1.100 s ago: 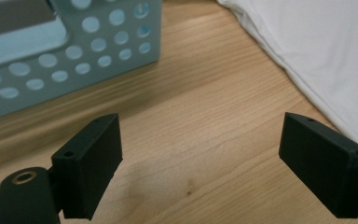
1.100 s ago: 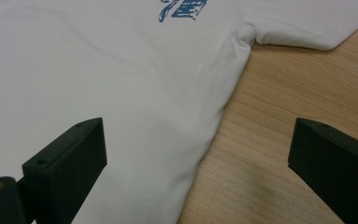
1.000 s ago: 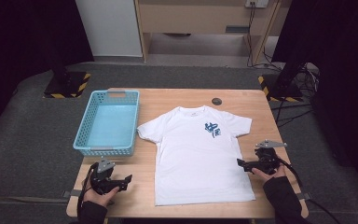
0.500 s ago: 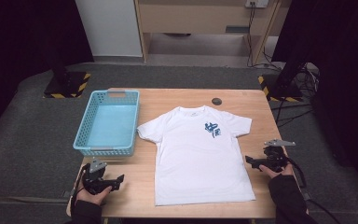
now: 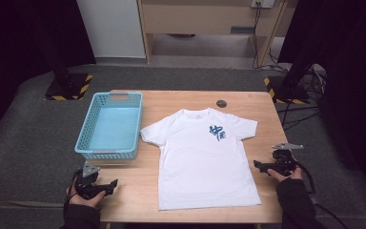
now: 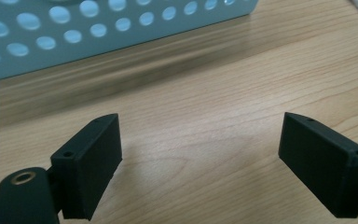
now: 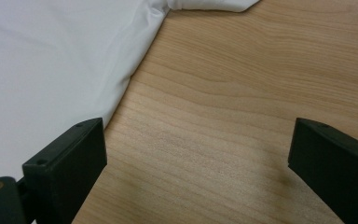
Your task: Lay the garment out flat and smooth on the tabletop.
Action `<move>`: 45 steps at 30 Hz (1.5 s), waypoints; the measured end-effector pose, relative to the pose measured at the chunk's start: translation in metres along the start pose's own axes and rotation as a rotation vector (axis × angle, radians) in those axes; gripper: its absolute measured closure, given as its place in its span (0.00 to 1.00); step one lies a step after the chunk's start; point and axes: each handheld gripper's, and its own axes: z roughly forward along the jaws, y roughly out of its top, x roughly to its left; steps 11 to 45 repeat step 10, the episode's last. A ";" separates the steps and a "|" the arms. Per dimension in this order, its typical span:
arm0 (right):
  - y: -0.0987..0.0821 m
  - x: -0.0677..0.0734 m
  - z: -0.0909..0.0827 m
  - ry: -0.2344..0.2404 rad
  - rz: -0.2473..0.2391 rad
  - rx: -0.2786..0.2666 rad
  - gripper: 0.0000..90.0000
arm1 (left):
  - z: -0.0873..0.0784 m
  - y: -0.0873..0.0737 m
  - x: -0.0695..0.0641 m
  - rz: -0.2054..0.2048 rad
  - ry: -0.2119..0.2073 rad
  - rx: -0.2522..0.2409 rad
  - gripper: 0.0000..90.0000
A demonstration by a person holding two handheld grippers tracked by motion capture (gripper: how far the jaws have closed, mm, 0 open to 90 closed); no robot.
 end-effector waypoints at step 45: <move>-0.003 -0.008 0.006 -0.061 -0.020 0.007 0.05 | 0.012 0.000 0.001 -0.019 0.019 0.031 0.12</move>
